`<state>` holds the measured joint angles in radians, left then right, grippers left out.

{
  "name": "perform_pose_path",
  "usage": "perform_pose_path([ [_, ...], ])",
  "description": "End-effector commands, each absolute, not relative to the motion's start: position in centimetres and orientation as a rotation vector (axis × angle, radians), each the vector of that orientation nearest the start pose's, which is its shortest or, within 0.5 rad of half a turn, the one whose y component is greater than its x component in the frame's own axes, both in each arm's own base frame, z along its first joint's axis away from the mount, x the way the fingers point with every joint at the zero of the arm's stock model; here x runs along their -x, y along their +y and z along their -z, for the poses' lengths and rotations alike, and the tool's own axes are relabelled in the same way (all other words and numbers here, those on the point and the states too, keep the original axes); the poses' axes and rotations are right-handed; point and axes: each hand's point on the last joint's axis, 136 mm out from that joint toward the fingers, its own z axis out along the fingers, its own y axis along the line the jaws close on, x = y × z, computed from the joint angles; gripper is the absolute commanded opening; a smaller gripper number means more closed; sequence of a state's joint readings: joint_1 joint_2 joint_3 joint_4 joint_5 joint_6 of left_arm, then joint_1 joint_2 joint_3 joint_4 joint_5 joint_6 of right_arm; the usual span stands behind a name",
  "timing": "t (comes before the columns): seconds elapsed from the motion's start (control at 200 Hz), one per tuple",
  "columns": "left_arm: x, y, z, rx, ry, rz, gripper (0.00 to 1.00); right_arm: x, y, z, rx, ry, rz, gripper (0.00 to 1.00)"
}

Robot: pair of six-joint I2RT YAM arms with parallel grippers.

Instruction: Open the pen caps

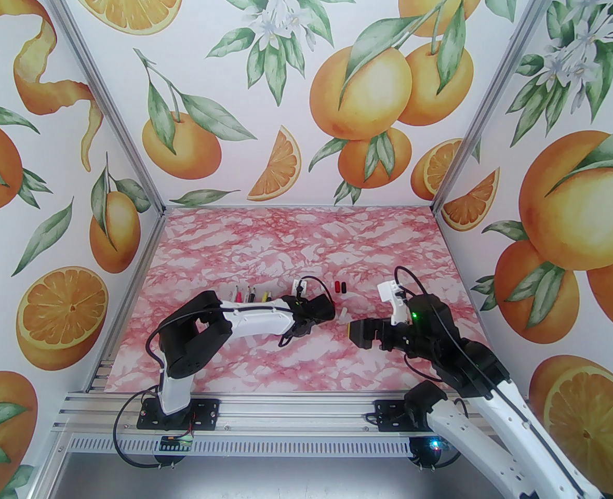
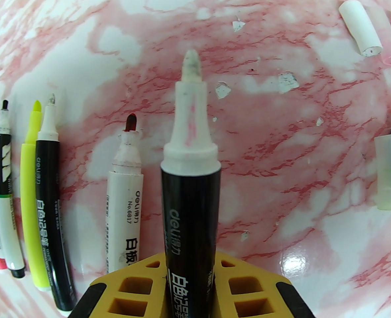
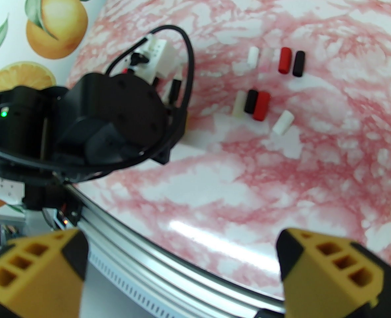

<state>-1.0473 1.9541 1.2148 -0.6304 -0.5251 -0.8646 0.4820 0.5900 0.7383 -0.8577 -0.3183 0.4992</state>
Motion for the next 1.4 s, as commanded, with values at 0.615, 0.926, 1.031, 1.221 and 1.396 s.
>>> perform_pose_path([
  [0.615, -28.5, -30.3, -7.1, -0.148, 2.509, -0.077, 0.3, -17.0, 14.8, -20.7, 0.162, 2.356, -0.847, 1.0],
  [0.926, -27.8, -30.8, -12.6, -0.207, 2.423, 0.181, 0.54, -17.3, 14.7, -21.5, 0.168, 2.317, -0.839, 1.0],
  [1.031, -27.3, -29.7, -14.3, -0.208, 2.386, 0.228, 0.83, -17.5, 14.5, -21.9, 0.163, 2.304, -0.826, 1.0],
  [1.221, -26.7, -26.8, -17.3, -0.223, 2.306, 0.258, 1.0, -18.0, 14.2, -22.5, 0.167, 2.296, -0.784, 1.0],
  [1.396, -26.0, -25.9, -19.3, -0.371, 2.221, 0.358, 1.0, -18.8, 14.2, -22.7, 0.165, 2.292, -0.752, 1.0],
])
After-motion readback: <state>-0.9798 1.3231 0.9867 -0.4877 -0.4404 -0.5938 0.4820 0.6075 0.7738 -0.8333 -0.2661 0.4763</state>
